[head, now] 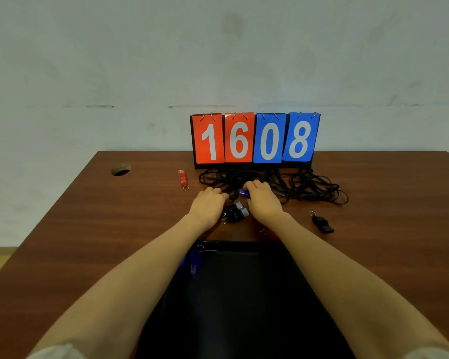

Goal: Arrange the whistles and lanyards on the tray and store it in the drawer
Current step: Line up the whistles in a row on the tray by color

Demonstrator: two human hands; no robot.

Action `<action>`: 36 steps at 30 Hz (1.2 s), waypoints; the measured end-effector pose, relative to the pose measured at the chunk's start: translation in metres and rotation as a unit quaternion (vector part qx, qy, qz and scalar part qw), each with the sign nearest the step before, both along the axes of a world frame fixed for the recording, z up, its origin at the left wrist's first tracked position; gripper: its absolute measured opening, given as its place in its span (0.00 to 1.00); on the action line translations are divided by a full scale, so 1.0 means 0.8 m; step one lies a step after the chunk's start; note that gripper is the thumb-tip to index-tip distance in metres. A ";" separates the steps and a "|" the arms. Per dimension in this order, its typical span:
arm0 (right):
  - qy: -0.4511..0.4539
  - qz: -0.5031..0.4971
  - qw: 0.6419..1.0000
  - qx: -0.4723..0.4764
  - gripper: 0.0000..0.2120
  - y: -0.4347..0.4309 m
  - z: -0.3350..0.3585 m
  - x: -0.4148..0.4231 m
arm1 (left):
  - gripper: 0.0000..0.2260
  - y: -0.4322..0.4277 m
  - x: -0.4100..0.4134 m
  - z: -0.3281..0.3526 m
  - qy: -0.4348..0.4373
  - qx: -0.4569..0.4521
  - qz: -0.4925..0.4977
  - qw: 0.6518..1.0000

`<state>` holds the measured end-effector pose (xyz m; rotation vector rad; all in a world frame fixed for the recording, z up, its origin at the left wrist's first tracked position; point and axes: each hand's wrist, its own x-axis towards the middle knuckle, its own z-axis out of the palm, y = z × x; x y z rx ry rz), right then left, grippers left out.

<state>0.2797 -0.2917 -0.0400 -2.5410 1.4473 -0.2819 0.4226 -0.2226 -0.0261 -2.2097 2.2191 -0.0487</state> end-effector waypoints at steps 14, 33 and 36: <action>-0.113 -0.058 0.990 -0.059 0.15 0.067 0.064 -0.045 | 0.16 0.084 -0.006 0.052 0.160 -0.094 0.074 0.980; -0.295 -0.126 0.909 0.266 0.13 0.244 0.074 -0.075 | 0.17 0.249 -0.063 0.062 0.290 -0.002 0.136 0.948; -0.283 -0.120 0.909 0.283 0.16 0.252 0.069 -0.072 | 0.18 0.258 -0.065 0.056 0.301 0.019 0.131 0.944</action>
